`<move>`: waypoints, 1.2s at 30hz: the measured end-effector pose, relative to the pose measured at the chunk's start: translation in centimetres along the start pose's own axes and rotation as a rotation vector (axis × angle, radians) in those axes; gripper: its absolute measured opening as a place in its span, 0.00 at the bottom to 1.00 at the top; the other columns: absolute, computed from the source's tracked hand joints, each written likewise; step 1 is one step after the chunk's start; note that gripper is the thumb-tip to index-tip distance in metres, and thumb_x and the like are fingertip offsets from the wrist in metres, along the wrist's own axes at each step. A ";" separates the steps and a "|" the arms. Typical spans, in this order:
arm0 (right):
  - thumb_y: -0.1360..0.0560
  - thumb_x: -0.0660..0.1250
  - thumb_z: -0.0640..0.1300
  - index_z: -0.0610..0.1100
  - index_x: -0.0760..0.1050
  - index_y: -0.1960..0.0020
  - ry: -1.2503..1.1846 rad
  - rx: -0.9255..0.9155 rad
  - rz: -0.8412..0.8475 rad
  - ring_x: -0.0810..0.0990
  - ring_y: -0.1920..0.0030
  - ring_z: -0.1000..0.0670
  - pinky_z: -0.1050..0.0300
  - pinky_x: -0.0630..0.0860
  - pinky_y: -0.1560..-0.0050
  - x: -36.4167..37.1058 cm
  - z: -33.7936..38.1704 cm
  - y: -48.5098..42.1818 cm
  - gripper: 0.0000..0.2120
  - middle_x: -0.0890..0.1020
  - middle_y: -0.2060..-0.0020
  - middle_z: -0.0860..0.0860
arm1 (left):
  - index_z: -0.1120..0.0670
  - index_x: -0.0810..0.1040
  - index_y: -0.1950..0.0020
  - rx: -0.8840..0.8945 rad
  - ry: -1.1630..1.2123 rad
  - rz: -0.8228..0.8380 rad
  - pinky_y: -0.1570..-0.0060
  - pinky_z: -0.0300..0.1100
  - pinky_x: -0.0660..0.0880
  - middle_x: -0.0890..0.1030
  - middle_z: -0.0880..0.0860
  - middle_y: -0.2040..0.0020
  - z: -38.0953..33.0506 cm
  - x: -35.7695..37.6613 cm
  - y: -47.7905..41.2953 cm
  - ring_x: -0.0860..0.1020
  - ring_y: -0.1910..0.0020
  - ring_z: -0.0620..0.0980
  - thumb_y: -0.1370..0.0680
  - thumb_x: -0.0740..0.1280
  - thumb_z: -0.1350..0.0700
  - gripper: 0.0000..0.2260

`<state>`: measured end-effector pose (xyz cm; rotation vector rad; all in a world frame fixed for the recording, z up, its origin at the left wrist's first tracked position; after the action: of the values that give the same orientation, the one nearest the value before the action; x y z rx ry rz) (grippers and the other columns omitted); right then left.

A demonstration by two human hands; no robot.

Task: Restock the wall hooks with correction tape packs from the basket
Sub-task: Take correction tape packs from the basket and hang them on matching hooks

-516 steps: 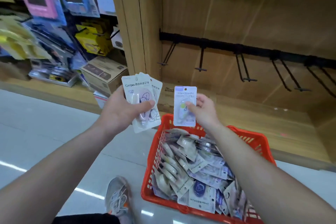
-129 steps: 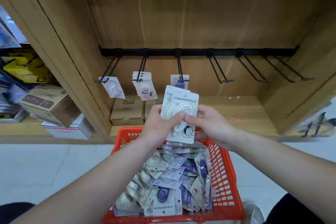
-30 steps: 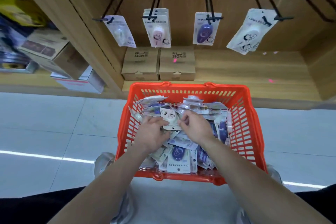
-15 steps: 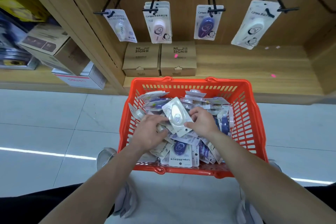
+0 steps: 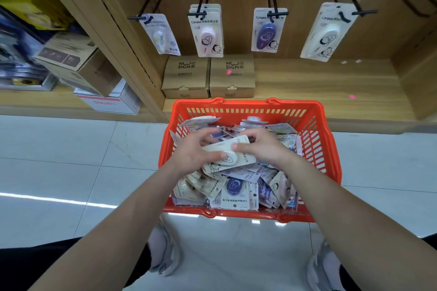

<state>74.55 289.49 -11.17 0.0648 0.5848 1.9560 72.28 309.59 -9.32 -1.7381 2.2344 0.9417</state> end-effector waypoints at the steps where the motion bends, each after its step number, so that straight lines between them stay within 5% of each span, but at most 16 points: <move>1: 0.24 0.76 0.47 0.51 0.85 0.52 -0.012 -0.020 -0.016 0.85 0.58 0.44 0.46 0.79 0.56 0.3 0.5 -0.3 0.02 0.87 0.58 0.53 | 0.43 0.81 0.40 -0.009 -0.016 0.030 0.45 0.50 0.81 0.84 0.44 0.47 0.1 0.0 0.1 0.82 0.45 0.47 0.29 0.81 0.51 0.19; 6: 0.17 0.65 0.46 0.49 0.82 0.43 0.035 0.003 -0.257 0.84 0.49 0.44 0.54 0.77 0.51 0.0 -1.1 -2.2 0.08 0.86 0.47 0.53 | 0.48 0.81 0.51 -0.088 -0.001 -0.199 0.62 0.45 0.80 0.85 0.47 0.54 1.8 -3.4 0.5 0.84 0.58 0.50 0.23 0.75 0.51 0.05; 12: 0.21 0.71 0.54 0.50 0.79 0.34 0.638 -0.023 -0.218 0.82 0.40 0.49 0.49 0.78 0.37 3.5 -3.8 -3.6 0.18 0.83 0.37 0.54 | 0.50 0.83 0.52 -0.186 0.095 -0.397 0.58 0.45 0.80 0.85 0.51 0.55 5.2 -7.0 2.3 0.84 0.57 0.52 0.22 0.74 0.51 0.04; 16: 0.23 0.72 0.57 0.50 0.70 0.25 0.855 -0.081 -0.285 0.71 0.28 0.46 0.50 0.65 0.25 4.2 -4.4 -3.0 0.30 0.76 0.29 0.51 | 0.53 0.85 0.49 -0.217 0.095 -0.415 0.51 0.53 0.82 0.86 0.52 0.55 6.6 -7.3 2.7 0.85 0.54 0.54 0.22 0.74 0.49 0.09; 23: 0.26 0.77 0.52 0.49 0.72 0.27 0.718 -0.073 -0.278 0.72 0.31 0.50 0.53 0.67 0.27 3.7 -5.0 -2.5 0.31 0.72 0.30 0.54 | 0.49 0.83 0.52 -0.225 0.131 -0.391 0.54 0.51 0.83 0.86 0.51 0.54 7.0 -6.6 2.8 0.85 0.56 0.52 0.22 0.74 0.49 0.05; 27: 0.30 0.80 0.40 0.48 0.74 0.32 0.407 0.027 -0.327 0.73 0.43 0.53 0.76 0.71 0.49 2.6 -4.2 -2.0 0.29 0.69 0.36 0.52 | 0.51 0.82 0.49 -0.211 0.140 -0.368 0.68 0.34 0.77 0.85 0.50 0.55 6.6 -6.3 3.1 0.84 0.61 0.47 0.22 0.74 0.50 0.06; 29: 0.29 0.79 0.36 0.47 0.73 0.32 0.279 0.049 -0.367 0.76 0.45 0.53 0.73 0.72 0.56 1.6 -3.6 -1.1 0.29 0.71 0.38 0.52 | 0.53 0.82 0.48 -0.206 0.161 -0.360 0.64 0.37 0.79 0.85 0.49 0.55 6.1 -6.2 3.2 0.85 0.59 0.48 0.22 0.74 0.51 0.07; 32: 0.27 0.77 0.33 0.46 0.77 0.42 0.088 0.037 -0.359 0.80 0.52 0.52 0.59 0.79 0.49 -0.1 -2.2 0.4 0.18 0.79 0.51 0.52 | 0.53 0.81 0.45 -0.188 0.235 -0.323 0.51 0.52 0.83 0.87 0.50 0.51 5.1 -5.6 3.0 0.87 0.54 0.51 0.21 0.73 0.54 0.07; 36: 0.26 0.76 0.34 0.44 0.82 0.53 -0.005 -0.089 -0.314 0.82 0.53 0.56 0.66 0.78 0.49 -2.2 1.1 2.6 0.08 0.85 0.52 0.52 | 0.53 0.77 0.39 -0.123 0.296 -0.268 0.49 0.57 0.83 0.86 0.53 0.46 2.5 -4.2 3.1 0.86 0.51 0.53 0.20 0.72 0.58 0.10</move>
<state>73.71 287.12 -8.67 -0.0748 0.4724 1.6728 70.17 314.80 -8.12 -2.2961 2.0623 0.8231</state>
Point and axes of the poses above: each hand's wrist, its own y-axis away from the middle knuckle, its own x-axis out of the palm, z = x × y, the point moved 4 cm from there along -y, towards the middle knuckle
